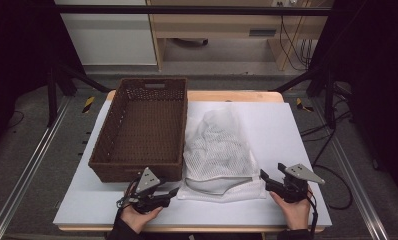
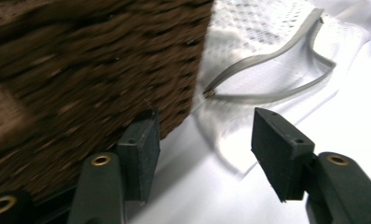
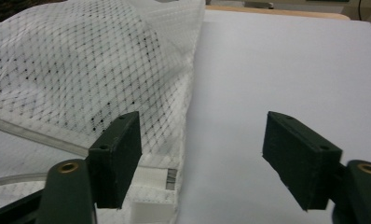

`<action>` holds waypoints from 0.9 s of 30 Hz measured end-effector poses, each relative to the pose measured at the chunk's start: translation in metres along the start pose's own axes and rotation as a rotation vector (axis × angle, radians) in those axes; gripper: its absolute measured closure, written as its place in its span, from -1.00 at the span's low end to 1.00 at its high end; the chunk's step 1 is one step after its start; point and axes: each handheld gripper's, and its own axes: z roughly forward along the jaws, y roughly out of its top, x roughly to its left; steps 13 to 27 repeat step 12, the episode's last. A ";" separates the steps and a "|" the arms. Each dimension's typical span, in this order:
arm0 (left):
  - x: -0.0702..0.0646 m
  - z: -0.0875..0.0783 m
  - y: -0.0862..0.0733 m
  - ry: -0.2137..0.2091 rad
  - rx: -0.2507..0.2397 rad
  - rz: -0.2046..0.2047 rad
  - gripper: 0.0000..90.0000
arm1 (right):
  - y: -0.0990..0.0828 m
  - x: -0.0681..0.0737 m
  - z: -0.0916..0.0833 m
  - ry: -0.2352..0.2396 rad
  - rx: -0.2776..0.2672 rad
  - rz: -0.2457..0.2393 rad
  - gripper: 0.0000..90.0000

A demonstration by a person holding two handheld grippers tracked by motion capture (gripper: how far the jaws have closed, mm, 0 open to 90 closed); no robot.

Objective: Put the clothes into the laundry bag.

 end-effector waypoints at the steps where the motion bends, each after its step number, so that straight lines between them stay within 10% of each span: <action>1: 0.003 -0.002 -0.001 -0.005 0.003 -0.004 -0.11 | 0.000 -0.001 -0.001 -0.006 0.003 0.002 -0.42; 27: 0.019 -0.015 -0.011 0.008 0.028 -0.003 -0.29 | -0.003 -0.013 -0.003 -0.046 0.026 0.017 -0.58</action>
